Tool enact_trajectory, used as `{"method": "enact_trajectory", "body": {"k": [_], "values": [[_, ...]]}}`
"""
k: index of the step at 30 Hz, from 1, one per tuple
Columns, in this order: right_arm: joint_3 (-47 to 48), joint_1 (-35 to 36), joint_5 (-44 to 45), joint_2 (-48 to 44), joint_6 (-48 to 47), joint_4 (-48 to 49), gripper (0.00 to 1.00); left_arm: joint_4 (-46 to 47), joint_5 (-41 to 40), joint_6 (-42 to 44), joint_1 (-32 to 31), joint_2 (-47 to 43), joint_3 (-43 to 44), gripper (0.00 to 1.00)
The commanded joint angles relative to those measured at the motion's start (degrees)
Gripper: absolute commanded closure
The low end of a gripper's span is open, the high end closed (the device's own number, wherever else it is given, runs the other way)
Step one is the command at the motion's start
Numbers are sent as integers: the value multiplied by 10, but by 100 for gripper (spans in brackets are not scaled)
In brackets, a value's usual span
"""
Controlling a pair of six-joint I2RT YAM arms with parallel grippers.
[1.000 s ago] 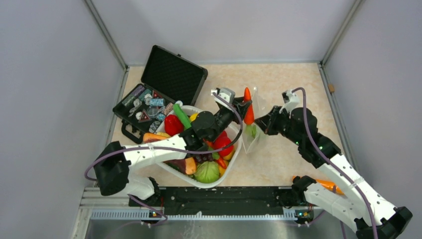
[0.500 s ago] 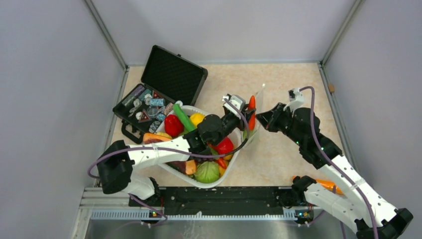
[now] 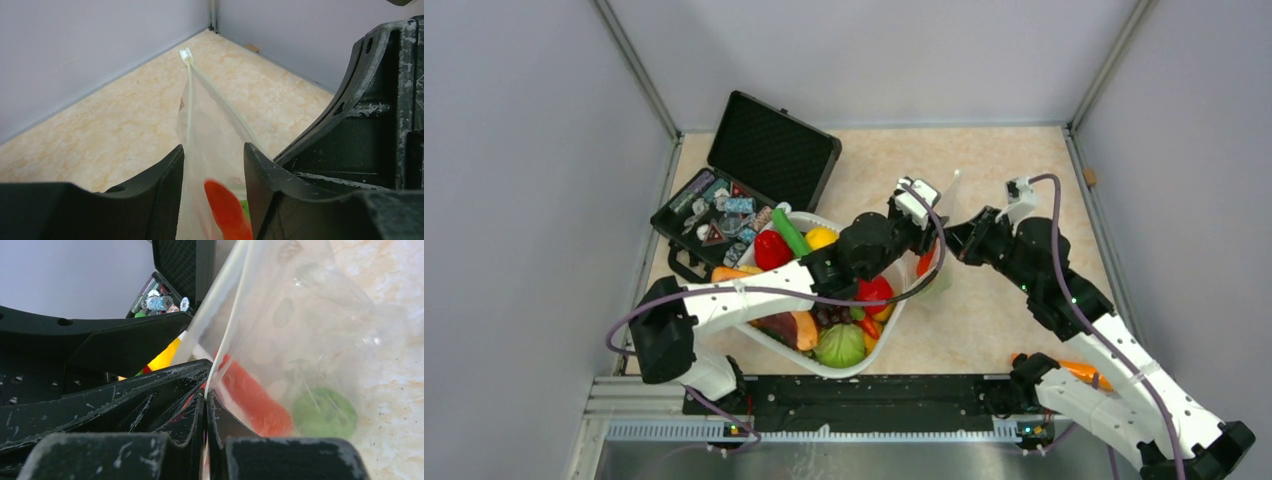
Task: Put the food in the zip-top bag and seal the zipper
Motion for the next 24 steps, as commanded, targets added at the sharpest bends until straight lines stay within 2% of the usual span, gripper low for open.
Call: {"method": "enact_trajectory", "body": {"k": [1, 6, 7, 8, 14, 18, 20, 21, 24], "values": [[26, -3, 12, -13, 3, 21, 100, -66, 38, -6, -2, -3, 18, 46], [27, -3, 26, -12, -1, 20, 100, -69, 30, -20, -2, -26, 5, 31], [31, -3, 35, -9, -5, 16, 100, -67, 23, -21, -2, -188, 2, 29], [36, -3, 52, -5, -7, 3, 100, -67, 22, -20, -1, -58, 1, 28], [69, -24, 192, 94, -58, -87, 100, -72, 20, -23, 1, -85, -4, 21], [101, -73, 120, 158, -99, -71, 100, -81, 12, -24, 2, -113, -14, 17], [130, -77, 197, 184, -104, -99, 100, -80, 2, -23, 2, -125, -24, 14], [138, -83, 195, 184, -118, -95, 100, -82, -8, -23, 2, -129, -28, 13], [141, -99, 36, 158, -168, -34, 100, -106, -57, -26, 4, -140, -34, 9]]}}
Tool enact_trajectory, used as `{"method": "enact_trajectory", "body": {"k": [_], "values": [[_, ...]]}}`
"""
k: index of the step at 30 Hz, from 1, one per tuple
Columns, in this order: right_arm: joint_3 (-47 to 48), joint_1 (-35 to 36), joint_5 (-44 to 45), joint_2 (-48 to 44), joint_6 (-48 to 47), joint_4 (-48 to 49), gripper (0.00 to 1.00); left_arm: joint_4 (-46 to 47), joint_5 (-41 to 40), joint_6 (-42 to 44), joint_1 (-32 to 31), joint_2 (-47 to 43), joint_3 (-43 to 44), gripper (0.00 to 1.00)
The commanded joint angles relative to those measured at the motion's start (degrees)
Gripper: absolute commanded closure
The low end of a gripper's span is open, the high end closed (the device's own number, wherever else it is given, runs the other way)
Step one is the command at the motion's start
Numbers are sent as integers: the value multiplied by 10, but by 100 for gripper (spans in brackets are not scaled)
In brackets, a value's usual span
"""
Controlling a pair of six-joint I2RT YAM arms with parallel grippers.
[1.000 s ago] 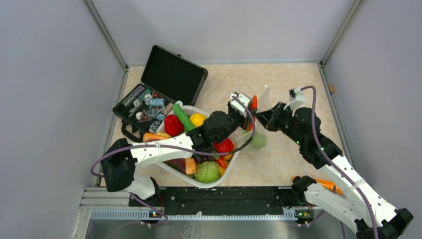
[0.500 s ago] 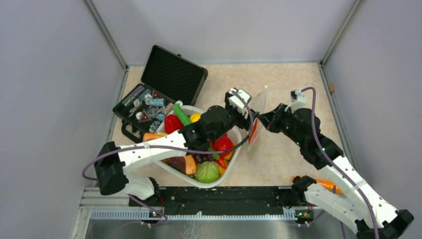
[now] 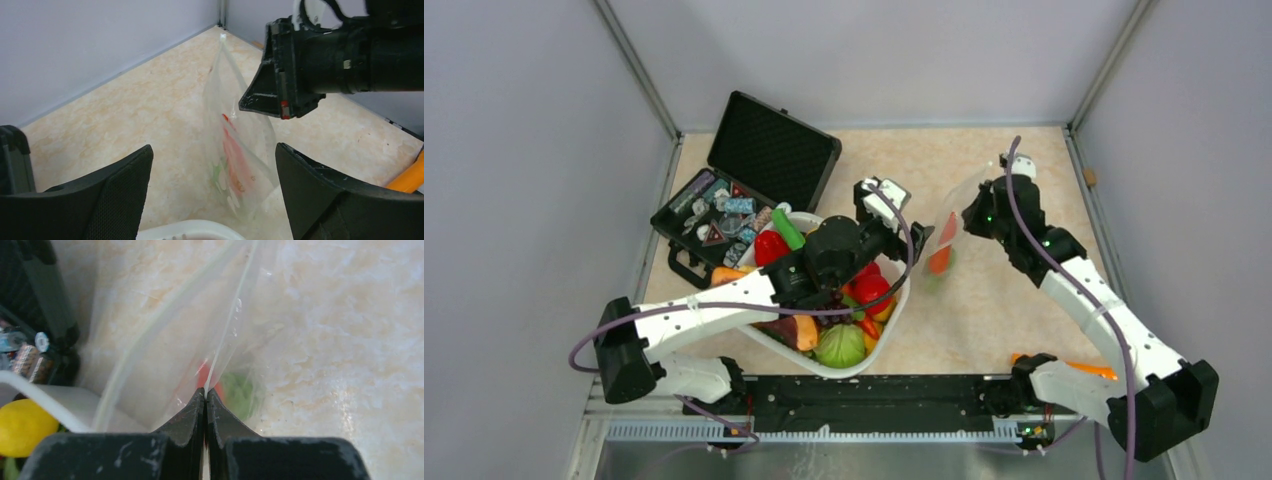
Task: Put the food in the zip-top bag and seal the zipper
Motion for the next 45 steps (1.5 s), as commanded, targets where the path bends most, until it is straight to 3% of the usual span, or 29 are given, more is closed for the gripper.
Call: {"method": "enact_trajectory", "body": {"k": [1, 3, 5, 8, 10, 15, 17, 20, 23, 28, 32, 35, 45], "values": [[44, -15, -171, -48, -73, 75, 100, -21, -67, -14, 5, -35, -10, 8], [37, -15, -253, -68, -58, 102, 100, -39, -86, -26, 14, -45, -16, 5], [30, -15, -268, -87, -49, 99, 100, -49, -97, -43, 24, -56, -27, 1], [26, -15, -165, -126, -43, 51, 100, -76, -81, -71, 48, -72, -39, 1], [13, -15, -145, -162, -54, 53, 100, -101, -74, -95, 65, -85, -43, 1], [38, -15, -240, -147, -84, 17, 100, -116, -47, -152, 113, -119, -80, 1], [16, -14, -250, -126, -75, 10, 100, -119, -22, -173, 135, -123, -88, 1], [-27, -14, -339, -89, -68, 24, 100, -133, 4, -185, 154, -124, -91, 1], [-41, -13, -313, -70, -52, 11, 100, -157, 23, -173, 161, -120, -83, 1], [-30, -13, -254, -126, -51, 32, 100, -198, 46, -160, 170, -113, -65, 1], [-20, -14, -248, -132, -52, 29, 100, -224, 137, -137, 177, -107, -52, 1], [-25, -13, -249, -124, -46, 25, 100, -285, 110, -145, 178, -89, -30, 1], [-43, -13, -266, -125, -27, 44, 100, -333, -13, -138, 194, -82, -9, 1]]}}
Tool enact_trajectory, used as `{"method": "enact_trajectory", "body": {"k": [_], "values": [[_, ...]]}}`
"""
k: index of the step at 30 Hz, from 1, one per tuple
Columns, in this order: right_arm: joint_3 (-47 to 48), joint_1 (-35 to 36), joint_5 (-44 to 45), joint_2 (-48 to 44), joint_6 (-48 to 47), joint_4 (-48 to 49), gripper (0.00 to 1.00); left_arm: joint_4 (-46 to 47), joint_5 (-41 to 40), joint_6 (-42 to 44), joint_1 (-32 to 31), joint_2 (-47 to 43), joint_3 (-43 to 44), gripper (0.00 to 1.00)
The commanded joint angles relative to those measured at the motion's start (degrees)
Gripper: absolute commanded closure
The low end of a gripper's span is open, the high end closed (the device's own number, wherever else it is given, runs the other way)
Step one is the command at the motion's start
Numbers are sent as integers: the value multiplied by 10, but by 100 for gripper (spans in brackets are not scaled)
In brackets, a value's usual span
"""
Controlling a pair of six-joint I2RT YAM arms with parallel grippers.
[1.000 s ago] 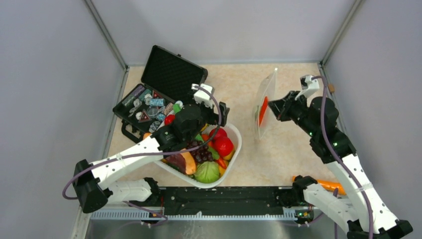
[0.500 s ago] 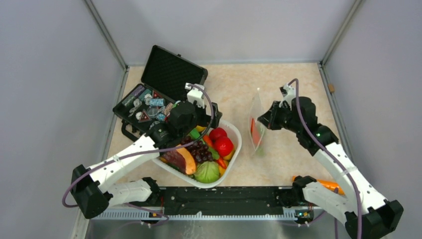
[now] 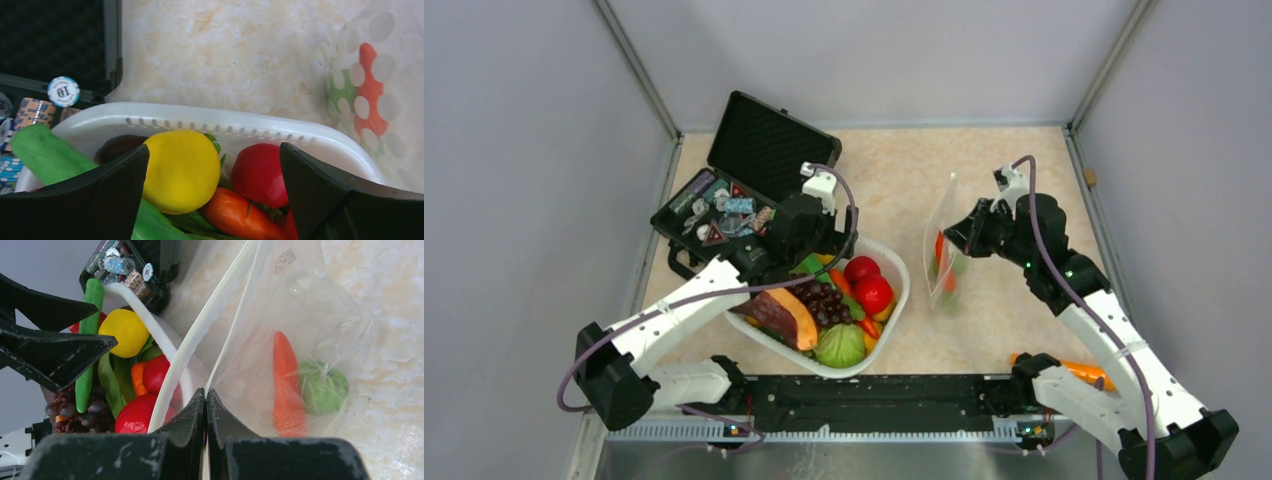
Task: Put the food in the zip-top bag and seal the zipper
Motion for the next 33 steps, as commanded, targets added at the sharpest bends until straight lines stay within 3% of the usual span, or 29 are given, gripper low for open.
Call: {"method": "enact_trajectory", "body": {"k": [1, 6, 10, 17, 28, 33], "values": [[1, 0, -4, -7, 9, 32, 100, -1, -53, 1, 5, -25, 17, 1], [-6, 0, -3, -8, 12, 37, 100, 75, -75, -28, 7, -98, -50, 1], [-9, 0, -7, -9, 17, 40, 100, 49, -144, -82, 24, -120, -62, 1], [-10, 0, -8, -10, 17, 42, 100, -15, -195, -174, 39, -137, -67, 8], [-9, 0, -7, -12, 17, 38, 100, -95, -182, -265, 45, -97, -50, 16], [-11, 0, -6, -13, 18, 42, 100, -75, -167, -277, 46, -104, -75, 18]]}}
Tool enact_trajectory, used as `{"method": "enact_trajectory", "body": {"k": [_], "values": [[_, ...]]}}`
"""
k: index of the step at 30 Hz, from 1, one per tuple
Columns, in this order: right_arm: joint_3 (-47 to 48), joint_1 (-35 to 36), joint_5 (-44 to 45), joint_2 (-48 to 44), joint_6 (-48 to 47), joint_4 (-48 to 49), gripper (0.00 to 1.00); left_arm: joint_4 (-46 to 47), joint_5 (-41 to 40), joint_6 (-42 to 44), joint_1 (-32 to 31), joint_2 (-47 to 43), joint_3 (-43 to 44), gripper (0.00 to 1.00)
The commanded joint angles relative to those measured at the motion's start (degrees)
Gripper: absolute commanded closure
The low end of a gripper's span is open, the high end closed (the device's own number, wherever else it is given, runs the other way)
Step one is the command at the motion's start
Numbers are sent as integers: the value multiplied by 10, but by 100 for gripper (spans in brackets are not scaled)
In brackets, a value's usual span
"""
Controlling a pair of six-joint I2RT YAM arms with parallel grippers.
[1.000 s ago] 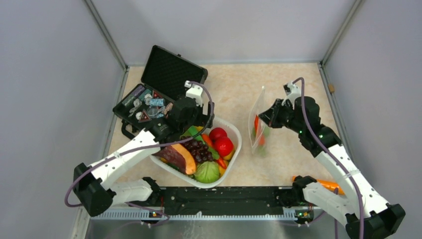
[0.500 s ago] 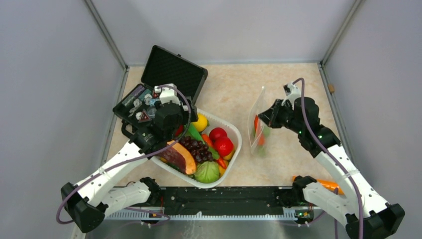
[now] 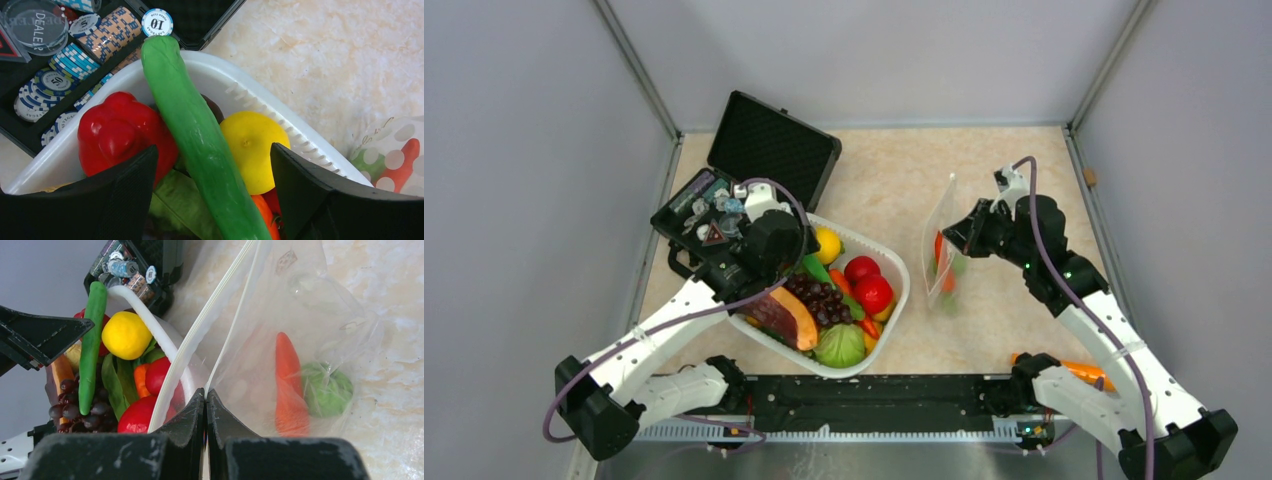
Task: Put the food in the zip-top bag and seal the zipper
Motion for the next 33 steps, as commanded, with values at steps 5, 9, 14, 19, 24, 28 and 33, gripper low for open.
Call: {"method": "enact_trajectory", "body": {"k": [5, 9, 14, 19, 24, 28, 33], "values": [[-1, 0, -7, -10, 7, 28, 100, 18, 0, -22, 4, -2, -10, 35], [0, 0, -6, -13, 7, 25, 100, 23, 2, -20, 5, 5, -14, 36], [1, 0, -3, -15, 7, 23, 100, 27, 6, -24, 5, 7, -24, 42], [1, 0, -5, -13, 7, 28, 100, 34, 3, -19, 6, 5, -25, 56], [0, 0, -4, -12, 7, 29, 100, 57, 16, 6, 6, -16, -13, 72], [-3, 0, -4, -11, 8, 35, 100, 104, 37, 40, 6, -46, -9, 77], [-3, 0, -8, -8, 9, 38, 100, 181, 52, 59, 6, -64, -26, 79]]}}
